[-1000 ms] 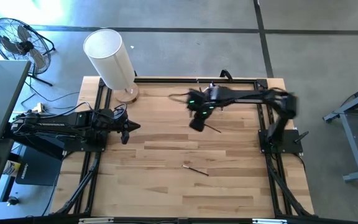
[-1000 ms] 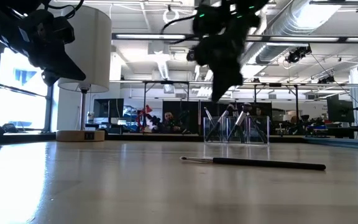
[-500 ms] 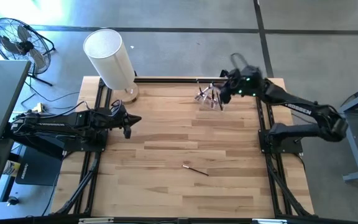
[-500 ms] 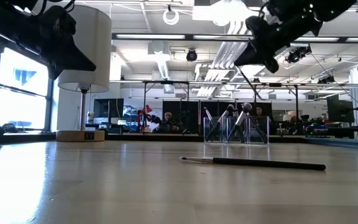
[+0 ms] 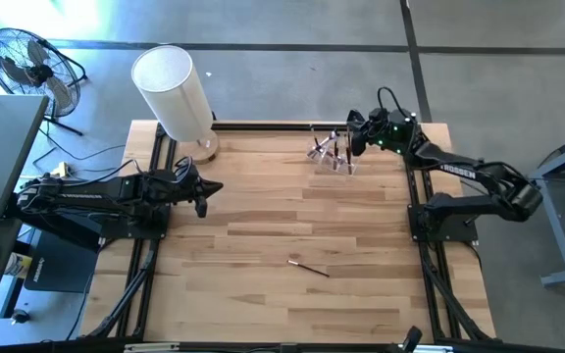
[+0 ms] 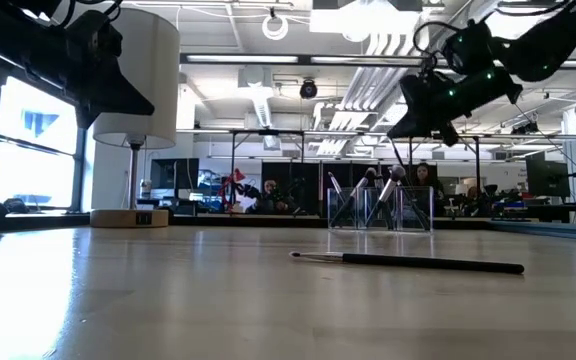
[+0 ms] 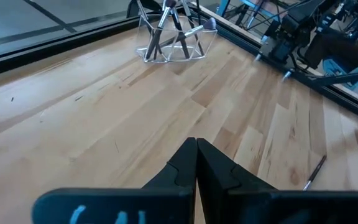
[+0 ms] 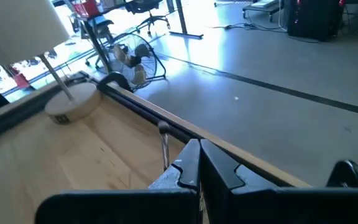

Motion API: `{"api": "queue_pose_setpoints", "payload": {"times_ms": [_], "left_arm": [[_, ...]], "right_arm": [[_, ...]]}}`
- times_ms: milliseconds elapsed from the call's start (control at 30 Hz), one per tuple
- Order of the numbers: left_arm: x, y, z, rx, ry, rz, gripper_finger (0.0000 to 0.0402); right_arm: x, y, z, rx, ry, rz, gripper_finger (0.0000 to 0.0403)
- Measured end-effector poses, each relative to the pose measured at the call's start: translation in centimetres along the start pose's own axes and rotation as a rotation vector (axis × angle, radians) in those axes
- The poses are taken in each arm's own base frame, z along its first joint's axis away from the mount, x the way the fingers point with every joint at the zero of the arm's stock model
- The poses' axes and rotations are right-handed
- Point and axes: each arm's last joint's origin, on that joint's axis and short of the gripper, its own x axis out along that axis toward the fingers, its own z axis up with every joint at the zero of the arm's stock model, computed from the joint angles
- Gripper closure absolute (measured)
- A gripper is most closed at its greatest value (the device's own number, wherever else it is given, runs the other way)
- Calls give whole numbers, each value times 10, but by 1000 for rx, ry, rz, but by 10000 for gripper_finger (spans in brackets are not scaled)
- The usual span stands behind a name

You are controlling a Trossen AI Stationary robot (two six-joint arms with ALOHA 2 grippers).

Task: Pick & Place Makeup Brushes
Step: Put the black makeup brush into the transparent organizer

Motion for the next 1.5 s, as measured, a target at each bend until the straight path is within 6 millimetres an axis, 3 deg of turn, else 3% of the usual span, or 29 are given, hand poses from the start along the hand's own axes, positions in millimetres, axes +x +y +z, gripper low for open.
{"api": "queue_pose_setpoints", "payload": {"times_ms": [333,700,867,1100,1367,1500], "left_arm": [[0,0,0,-3,0,0,401],[0,0,0,-3,0,4,389],[7,0,-3,11,31,44,331],[13,2,-5,42,21,150,264],[14,2,-7,145,42,150,259],[14,0,-7,142,78,69,293]], "right_arm": [[-1,-7,-23,11,93,-39,391],[-3,2,-9,71,193,-53,316],[-10,28,12,29,163,-30,329],[-20,80,37,-20,119,43,391],[-37,135,25,-58,186,41,401],[-43,160,9,-39,225,89,402]]}}
